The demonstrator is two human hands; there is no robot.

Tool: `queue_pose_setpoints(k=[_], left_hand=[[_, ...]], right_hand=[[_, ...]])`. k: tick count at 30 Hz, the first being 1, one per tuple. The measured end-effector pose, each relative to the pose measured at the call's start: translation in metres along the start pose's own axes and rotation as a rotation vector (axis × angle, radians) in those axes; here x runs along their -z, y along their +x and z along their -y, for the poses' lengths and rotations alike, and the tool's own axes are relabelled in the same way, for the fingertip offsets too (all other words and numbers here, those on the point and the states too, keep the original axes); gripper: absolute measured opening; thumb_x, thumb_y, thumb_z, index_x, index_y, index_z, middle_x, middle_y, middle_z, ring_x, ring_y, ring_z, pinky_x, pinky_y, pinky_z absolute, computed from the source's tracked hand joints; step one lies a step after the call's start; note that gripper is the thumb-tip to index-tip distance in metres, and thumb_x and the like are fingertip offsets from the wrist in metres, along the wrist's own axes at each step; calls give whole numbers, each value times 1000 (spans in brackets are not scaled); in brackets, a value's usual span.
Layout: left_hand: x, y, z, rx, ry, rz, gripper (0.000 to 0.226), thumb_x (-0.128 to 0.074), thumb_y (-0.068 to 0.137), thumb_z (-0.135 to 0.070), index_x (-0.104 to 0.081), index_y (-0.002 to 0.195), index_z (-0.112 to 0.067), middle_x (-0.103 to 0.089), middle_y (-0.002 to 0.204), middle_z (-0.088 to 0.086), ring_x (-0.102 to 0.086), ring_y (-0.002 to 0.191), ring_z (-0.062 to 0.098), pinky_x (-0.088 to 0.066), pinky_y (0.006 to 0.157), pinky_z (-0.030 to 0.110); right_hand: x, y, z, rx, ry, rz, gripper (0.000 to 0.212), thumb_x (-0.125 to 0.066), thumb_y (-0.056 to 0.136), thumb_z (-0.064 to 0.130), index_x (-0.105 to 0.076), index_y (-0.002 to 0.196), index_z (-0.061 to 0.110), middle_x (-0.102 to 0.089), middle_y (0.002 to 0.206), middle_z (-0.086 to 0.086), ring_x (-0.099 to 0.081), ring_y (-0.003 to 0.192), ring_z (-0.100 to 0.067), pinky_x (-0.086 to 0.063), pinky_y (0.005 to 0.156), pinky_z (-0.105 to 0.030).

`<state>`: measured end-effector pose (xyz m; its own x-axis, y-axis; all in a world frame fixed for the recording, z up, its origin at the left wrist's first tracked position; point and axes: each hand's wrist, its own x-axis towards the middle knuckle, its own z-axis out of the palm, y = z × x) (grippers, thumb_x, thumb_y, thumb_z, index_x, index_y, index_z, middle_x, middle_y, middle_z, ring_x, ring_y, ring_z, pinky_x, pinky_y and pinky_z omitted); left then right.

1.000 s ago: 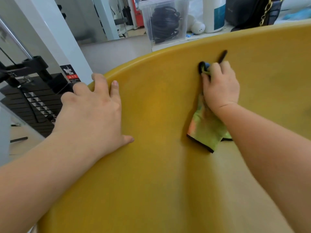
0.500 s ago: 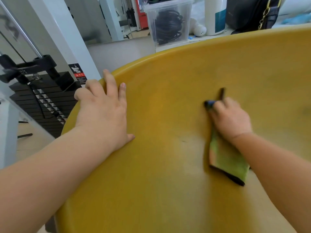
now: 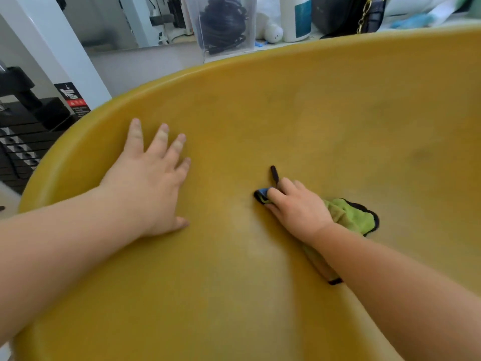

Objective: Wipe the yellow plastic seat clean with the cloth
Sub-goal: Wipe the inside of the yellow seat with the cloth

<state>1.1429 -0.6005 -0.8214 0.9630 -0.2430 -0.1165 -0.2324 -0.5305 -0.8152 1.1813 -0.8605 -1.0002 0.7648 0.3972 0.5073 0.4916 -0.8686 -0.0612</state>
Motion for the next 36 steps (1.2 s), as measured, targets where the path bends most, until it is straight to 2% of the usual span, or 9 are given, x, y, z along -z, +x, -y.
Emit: queue_pose_setpoints(k=[5,9,17,22,25,28,31,33,36], left_hand=[[-2,14,-24,-109,9,90,124,-25,64,-97,9,157,-22,21,160,23,13,148,45,-1,113,67],[0,20,-33,-111,-4,84,130,-30,59,-99,3,157,-21,16,161,23,7,147,47,-6,113,67],[9,27,-41,-102,-26,108,132,-40,53,-98,-11,157,-21,6,163,20,-5,146,49,-16,114,64],[13,24,-39,-125,-29,127,129,-39,55,-98,-7,157,-26,6,164,18,-6,147,46,-18,113,63],[16,24,-43,-134,-11,157,126,-38,54,-98,-8,157,-31,7,164,15,-6,147,44,-19,112,62],[19,24,-44,-133,7,165,123,-37,56,-98,-10,156,-32,6,165,12,-8,148,42,-21,111,60],[20,23,-45,-144,-5,178,118,-38,59,-96,-13,156,-32,4,165,10,-10,148,40,-21,112,60],[21,22,-46,-154,-6,178,115,-38,61,-94,-14,156,-32,3,165,9,-10,147,40,-21,112,60],[25,22,-44,-156,-21,177,111,-38,65,-93,-15,155,-33,1,166,7,-14,147,39,-24,111,59]], right_hand=[[52,-37,-147,-615,-229,-204,27,-55,97,32,-54,106,7,-50,106,-22,-53,96,-44,-48,63,-46],[53,-13,-150,-1173,-105,-340,32,-43,103,35,-46,118,8,-47,125,-20,-52,109,-44,-44,81,-49],[-7,2,93,-228,138,16,20,-53,98,35,-53,113,23,-59,107,-8,-61,87,-34,-51,64,-40],[27,-70,31,191,194,251,26,-48,99,47,-56,111,25,-53,99,-5,-55,80,-29,-49,58,-36],[48,-87,-91,-23,-115,105,29,-52,96,48,-63,110,26,-51,95,-11,-56,80,-36,-52,57,-41],[87,-88,-194,-658,-336,-137,32,-56,95,42,-58,113,15,-49,106,-21,-52,97,-44,-48,71,-48],[86,-67,-203,-1099,-308,-272,34,-45,101,40,-46,119,11,-46,123,-24,-49,109,-46,-42,76,-49],[63,-41,-163,-1160,-215,-248,37,-41,103,41,-45,125,12,-46,128,-22,-51,111,-45,-44,83,-50],[24,-12,-66,-910,-62,-125,34,-42,101,43,-50,123,18,-51,124,-20,-57,106,-42,-48,82,-46]])
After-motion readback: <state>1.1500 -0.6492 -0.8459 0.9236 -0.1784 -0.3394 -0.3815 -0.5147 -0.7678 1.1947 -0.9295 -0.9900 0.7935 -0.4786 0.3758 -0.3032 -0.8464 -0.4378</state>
